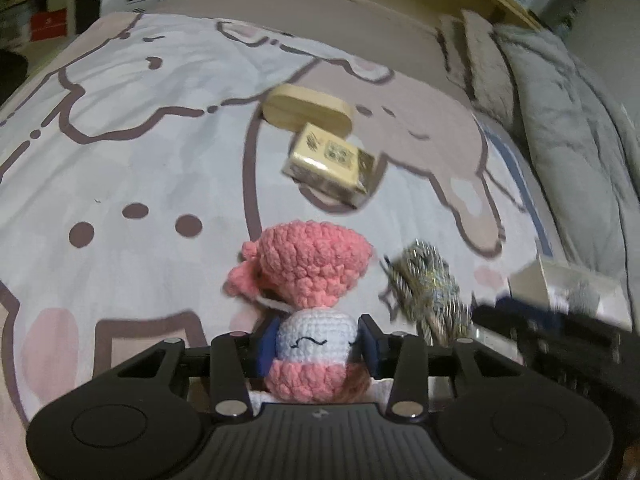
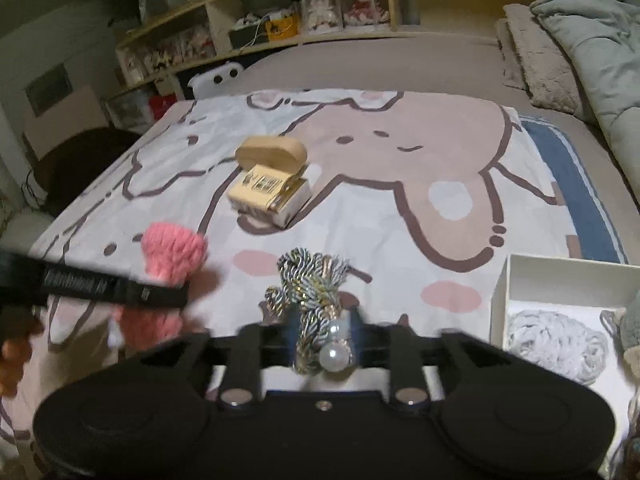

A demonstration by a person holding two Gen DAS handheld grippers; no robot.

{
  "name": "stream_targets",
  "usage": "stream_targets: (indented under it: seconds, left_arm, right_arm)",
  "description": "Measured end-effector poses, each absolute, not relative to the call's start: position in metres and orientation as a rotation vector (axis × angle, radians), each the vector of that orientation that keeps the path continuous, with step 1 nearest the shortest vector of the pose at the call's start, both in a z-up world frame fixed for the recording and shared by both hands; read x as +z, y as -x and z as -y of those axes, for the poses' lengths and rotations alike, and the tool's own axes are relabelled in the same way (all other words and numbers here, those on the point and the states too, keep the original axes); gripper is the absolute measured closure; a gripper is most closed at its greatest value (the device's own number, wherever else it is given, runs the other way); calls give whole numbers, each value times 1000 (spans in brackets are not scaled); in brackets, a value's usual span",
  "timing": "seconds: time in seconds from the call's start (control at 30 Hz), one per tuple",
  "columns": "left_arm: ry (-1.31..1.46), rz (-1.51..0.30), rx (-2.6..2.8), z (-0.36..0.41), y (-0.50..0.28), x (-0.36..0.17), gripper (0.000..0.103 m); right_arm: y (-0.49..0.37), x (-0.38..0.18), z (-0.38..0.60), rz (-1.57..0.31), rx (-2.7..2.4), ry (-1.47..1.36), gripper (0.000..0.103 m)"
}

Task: Organize objects
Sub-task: 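Grasp the pink crocheted doll with the left tool while the right tool grasps the braided cord keychain, then lift and carry the pink doll and cord keychain over the white tray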

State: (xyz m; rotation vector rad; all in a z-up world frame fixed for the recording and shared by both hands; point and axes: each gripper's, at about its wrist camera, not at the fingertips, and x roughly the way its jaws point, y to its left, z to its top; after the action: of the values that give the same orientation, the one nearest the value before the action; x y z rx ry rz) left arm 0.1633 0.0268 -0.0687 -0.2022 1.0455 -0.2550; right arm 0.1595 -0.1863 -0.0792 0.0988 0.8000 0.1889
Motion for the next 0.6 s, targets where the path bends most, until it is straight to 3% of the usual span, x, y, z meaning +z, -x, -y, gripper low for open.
stream_targets:
  seconds: [0.1, 0.6]
  left_arm:
    - [165, -1073, -265, -23, -158, -73, 60]
    - [217, -1097, -238, -8, -180, -95, 59]
  right_arm:
    - [-166, -85, 179, -794, 218, -57, 59]
    - [-186, -122, 164, -851, 260, 14, 62]
